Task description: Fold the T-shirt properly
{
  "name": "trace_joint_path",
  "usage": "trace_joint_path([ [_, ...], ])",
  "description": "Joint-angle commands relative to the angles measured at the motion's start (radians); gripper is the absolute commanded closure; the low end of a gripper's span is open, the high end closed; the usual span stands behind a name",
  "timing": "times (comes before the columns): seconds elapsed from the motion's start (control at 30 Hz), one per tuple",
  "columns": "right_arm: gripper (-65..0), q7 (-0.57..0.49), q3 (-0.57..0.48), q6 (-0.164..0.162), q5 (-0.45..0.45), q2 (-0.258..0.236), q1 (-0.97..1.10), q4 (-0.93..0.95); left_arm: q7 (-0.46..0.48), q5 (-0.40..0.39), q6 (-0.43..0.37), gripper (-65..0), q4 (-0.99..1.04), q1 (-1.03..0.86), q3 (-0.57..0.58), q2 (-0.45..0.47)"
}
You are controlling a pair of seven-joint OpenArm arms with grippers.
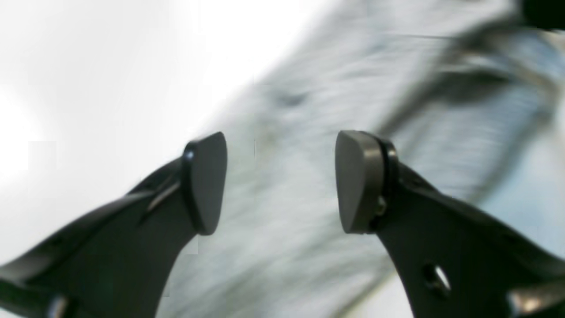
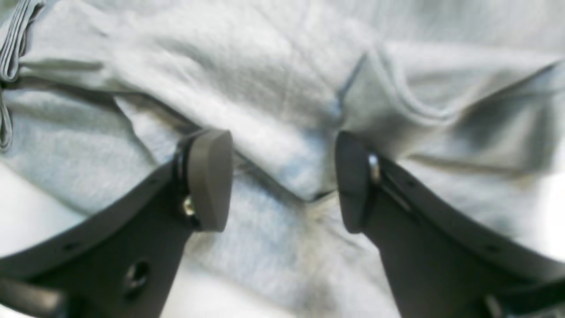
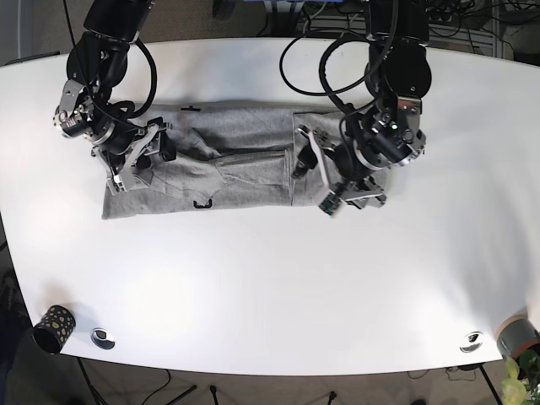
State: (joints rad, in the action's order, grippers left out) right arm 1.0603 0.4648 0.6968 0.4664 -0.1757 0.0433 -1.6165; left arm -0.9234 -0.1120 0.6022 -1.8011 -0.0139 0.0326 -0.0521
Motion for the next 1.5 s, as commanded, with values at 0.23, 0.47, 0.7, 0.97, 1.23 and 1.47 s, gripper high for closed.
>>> trace_joint_path([
  [0.23,-36.1,0.134,0.256,0.001,0.168,-0.043,-0.122,0.032,0.022,-0.018,0.071,-24.3,0.004,-0.027,-0.199,-0.005],
  [0.47,-36.1,0.136,0.343,0.001,0.292,-0.175,-0.178,0.304,0.020,-0.018,0.096,-15.6,0.062,-0.030,-0.346,-0.010],
  [0.7,-36.1,0.059,0.335,0.001,0.348,-0.279,-0.204,0.559,0.020,-0.018,0.096,-14.6,0.143,-0.027,-0.408,-0.010],
  [0.97,-36.0,0.036,0.279,0.001,0.358,-0.279,-0.188,0.612,0.020,-0.018,0.096,-14.6,0.162,-0.024,-0.409,-0.009],
  [1.23,-36.0,0.036,0.216,0.001,0.358,-0.189,-0.156,0.605,0.020,-0.018,0.096,-14.6,0.182,-0.022,-0.409,-0.004],
  [1.47,-35.8,0.028,0.156,0.001,0.358,-0.138,-0.159,0.603,0.020,-0.010,0.096,-14.6,0.182,-0.022,-0.409,-0.004],
])
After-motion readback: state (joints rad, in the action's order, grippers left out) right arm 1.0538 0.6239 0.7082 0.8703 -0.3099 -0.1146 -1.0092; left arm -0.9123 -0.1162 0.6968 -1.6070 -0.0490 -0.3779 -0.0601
